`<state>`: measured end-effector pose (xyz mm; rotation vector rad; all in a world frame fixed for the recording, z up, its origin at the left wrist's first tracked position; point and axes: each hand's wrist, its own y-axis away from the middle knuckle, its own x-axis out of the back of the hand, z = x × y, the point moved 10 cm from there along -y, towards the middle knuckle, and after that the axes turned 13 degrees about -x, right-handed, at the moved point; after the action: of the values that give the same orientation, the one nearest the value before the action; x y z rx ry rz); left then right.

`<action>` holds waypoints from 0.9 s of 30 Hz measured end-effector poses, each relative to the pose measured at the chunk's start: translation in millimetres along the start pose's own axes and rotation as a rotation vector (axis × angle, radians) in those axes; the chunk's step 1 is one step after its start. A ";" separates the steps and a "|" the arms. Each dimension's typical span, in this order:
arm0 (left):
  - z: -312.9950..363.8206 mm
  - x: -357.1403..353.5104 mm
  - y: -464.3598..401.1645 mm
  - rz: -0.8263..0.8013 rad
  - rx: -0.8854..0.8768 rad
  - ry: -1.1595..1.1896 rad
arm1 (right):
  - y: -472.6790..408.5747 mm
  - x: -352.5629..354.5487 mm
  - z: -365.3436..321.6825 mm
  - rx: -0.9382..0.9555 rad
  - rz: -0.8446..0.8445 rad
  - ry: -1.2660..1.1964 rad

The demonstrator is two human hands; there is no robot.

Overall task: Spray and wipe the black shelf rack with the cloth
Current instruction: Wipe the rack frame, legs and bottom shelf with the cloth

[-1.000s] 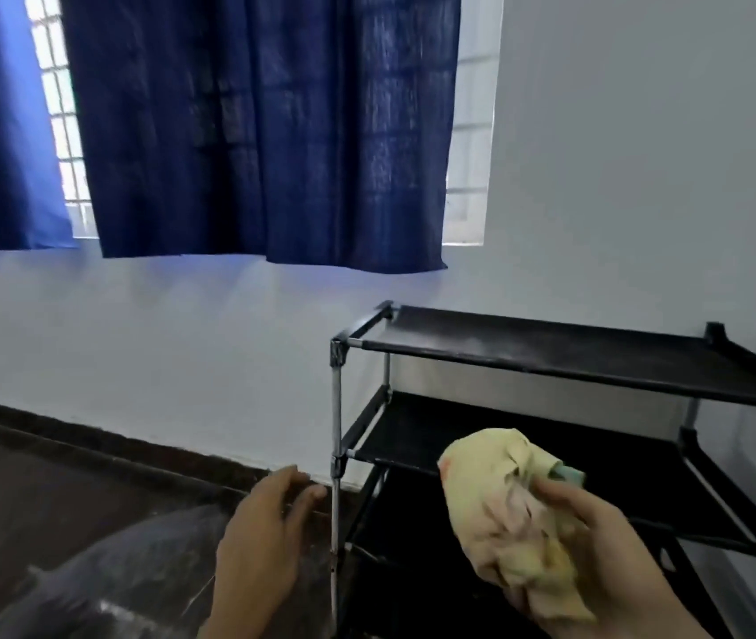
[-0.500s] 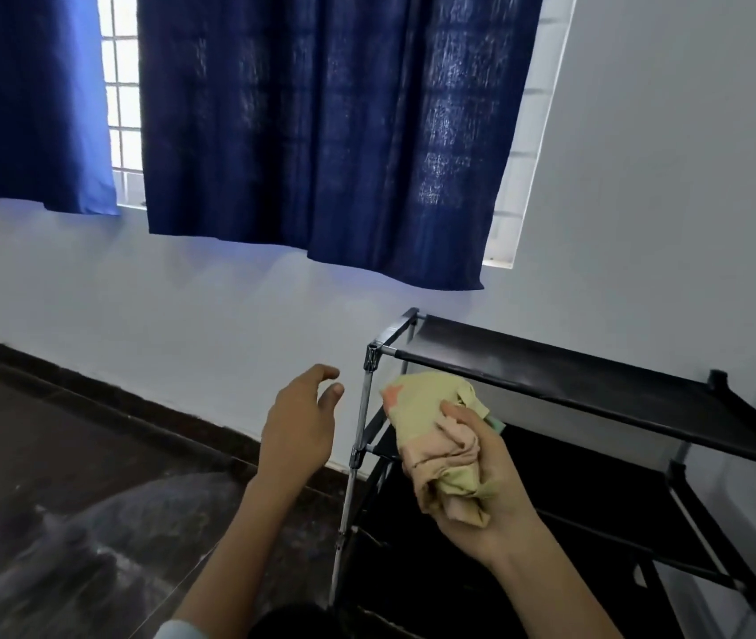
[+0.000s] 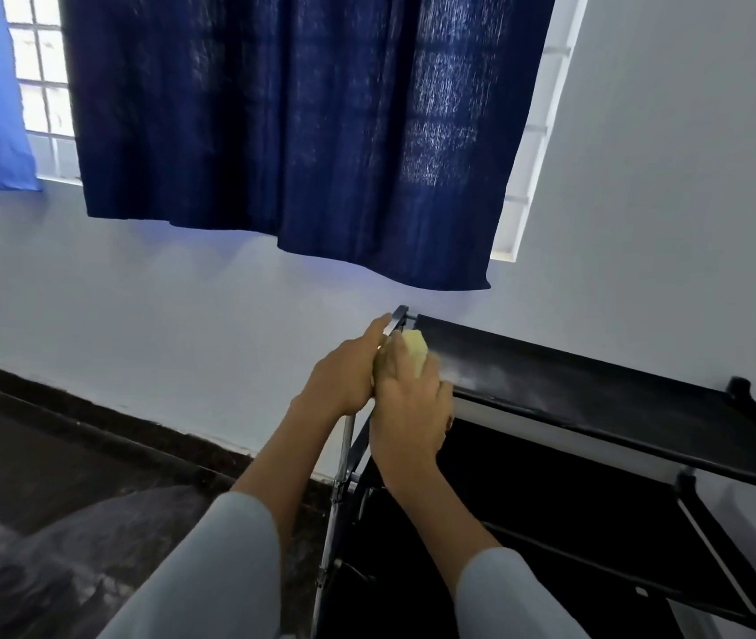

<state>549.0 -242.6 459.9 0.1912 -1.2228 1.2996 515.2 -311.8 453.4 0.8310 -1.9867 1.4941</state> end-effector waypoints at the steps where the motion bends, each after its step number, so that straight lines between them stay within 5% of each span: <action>1: -4.9 -8.0 -3.5 -0.055 -0.002 0.012 | -1.2 -9.2 0.4 0.022 -0.016 0.031; 6: -22.1 -22.8 -0.8 -0.124 -0.049 -0.146 | 19.3 -21.5 21.2 0.245 0.018 0.297; 15: -22.3 -12.9 -11.7 -0.071 -0.050 -0.266 | 5.1 48.7 102.5 -0.113 -0.075 0.300; 21: -3.3 -5.4 -20.8 -0.058 0.022 -0.454 | 2.2 27.5 13.4 0.168 -0.063 0.122; 27: 2.5 -4.8 -22.2 0.011 0.068 -0.574 | 13.6 12.1 67.7 0.107 0.040 0.252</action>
<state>566.2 -255.0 468.3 0.6408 -1.6594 1.3412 494.4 -376.3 435.5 0.6130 -1.7613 1.6516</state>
